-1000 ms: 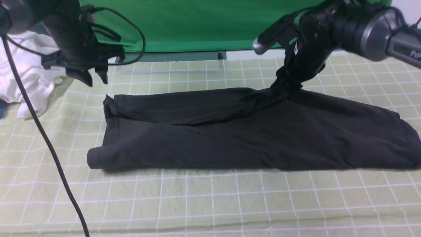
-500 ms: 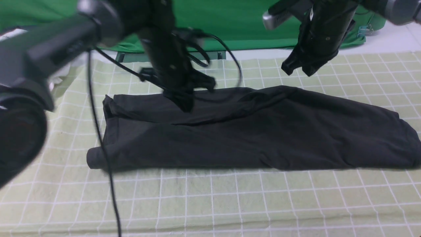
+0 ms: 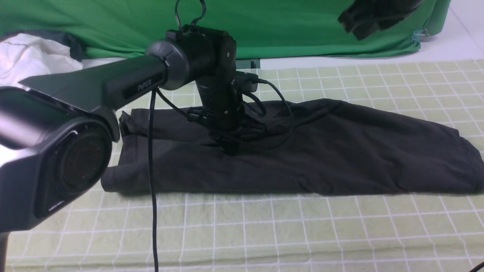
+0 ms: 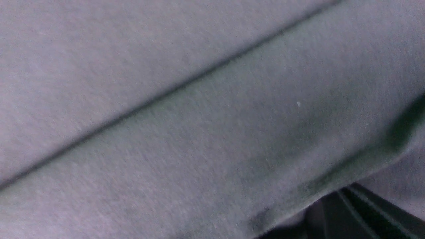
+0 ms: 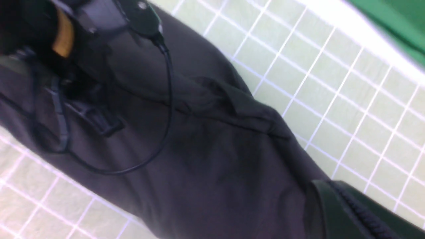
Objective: Fold a long-sleeved shirt over a green coffee tablecloth.
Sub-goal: 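Fold the black garment in half by bringing its near edge over to the far edge, then pull the folded dark garment lengthwise by its ends to straighten it flat on the table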
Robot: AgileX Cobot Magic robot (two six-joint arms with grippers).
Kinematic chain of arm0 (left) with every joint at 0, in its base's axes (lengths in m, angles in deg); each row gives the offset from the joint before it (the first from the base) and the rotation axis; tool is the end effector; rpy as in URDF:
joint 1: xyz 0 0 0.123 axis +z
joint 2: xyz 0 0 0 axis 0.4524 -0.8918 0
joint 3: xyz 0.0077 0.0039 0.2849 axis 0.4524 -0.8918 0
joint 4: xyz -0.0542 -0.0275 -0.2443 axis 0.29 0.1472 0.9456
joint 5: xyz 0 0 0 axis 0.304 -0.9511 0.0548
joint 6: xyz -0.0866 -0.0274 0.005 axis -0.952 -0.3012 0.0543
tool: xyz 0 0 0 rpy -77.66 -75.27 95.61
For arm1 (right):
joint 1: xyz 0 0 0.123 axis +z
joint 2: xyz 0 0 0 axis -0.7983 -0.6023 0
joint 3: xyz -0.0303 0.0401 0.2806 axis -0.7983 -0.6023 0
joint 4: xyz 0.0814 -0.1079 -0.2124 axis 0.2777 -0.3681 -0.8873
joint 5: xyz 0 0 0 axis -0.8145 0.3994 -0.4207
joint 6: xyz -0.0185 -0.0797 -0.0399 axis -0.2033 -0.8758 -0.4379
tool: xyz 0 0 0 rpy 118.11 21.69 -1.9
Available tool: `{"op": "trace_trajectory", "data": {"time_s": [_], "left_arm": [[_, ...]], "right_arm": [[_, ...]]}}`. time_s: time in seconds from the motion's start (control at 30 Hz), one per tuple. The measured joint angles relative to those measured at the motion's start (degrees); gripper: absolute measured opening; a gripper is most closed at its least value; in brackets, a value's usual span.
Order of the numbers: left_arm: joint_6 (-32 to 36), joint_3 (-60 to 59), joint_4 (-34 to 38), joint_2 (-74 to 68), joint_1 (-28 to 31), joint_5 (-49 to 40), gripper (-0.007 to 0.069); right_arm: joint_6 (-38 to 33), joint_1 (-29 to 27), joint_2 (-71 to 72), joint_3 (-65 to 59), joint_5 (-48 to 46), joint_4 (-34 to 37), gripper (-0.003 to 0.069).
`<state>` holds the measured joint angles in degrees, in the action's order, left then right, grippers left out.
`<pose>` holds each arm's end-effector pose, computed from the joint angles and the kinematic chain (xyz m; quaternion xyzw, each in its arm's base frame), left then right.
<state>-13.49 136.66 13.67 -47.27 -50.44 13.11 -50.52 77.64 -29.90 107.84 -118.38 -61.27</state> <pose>0.4316 -0.1941 0.1570 0.1703 0.9817 -0.0486 0.0704 0.3478 0.1671 0.4058 -0.3026 0.9004 0.0718 0.3041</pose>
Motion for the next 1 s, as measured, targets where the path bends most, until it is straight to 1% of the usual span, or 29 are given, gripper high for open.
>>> {"op": "trace_trajectory", "data": {"time_s": [0.07,0.17,0.27,0.33,0.47,0.6,0.7,0.83,0.9,1.0], "left_arm": [[-2.1,0.0,-2.7,0.0,-0.3,2.4,0.0006],[-6.3,0.9,-10.9,-0.7,-0.4,8.0,0.0007],[-7.6,2.7,-13.9,-1.8,0.8,11.0,0.0008],[-7.7,4.7,-14.2,-2.2,1.5,10.8,0.0008],[-7.3,11.8,-13.7,-2.3,3.0,5.4,0.0011],[-2.8,18.2,-11.9,-2.3,3.2,-4.2,0.0011],[-1.7,19.3,-11.1,-1.7,3.3,-6.8,0.0011],[-1.0,15.4,-8.1,3.3,3.4,-7.9,0.0011],[-0.9,11.0,-7.2,6.9,3.4,-7.9,0.0011],[-0.8,0.1,-6.9,14.0,3.4,-6.6,0.0011]], "right_arm": [[-0.1,0.0,1.7,0.0,-0.3,0.2,-0.0010],[-0.1,0.0,3.9,0.0,-0.4,0.3,-0.0010],[-0.1,0.0,5.6,0.0,-0.4,0.9,-0.0010],[-0.1,0.0,6.2,0.0,-0.4,1.3,-0.0010],[0.0,0.0,6.7,0.0,-0.4,1.9,-0.0010],[0.1,0.0,6.8,-0.5,-0.4,1.9,-0.0010],[-0.7,0.0,6.8,-1.8,-0.4,1.9,-0.0010],[-1.9,-1.1,7.1,-7.6,-0.4,1.9,-0.0010],[-2.3,-2.4,7.0,-10.5,-0.3,1.9,-0.0010],[-2.5,-5.2,7.0,-14.9,0.0,2.0,-0.0010]]}}
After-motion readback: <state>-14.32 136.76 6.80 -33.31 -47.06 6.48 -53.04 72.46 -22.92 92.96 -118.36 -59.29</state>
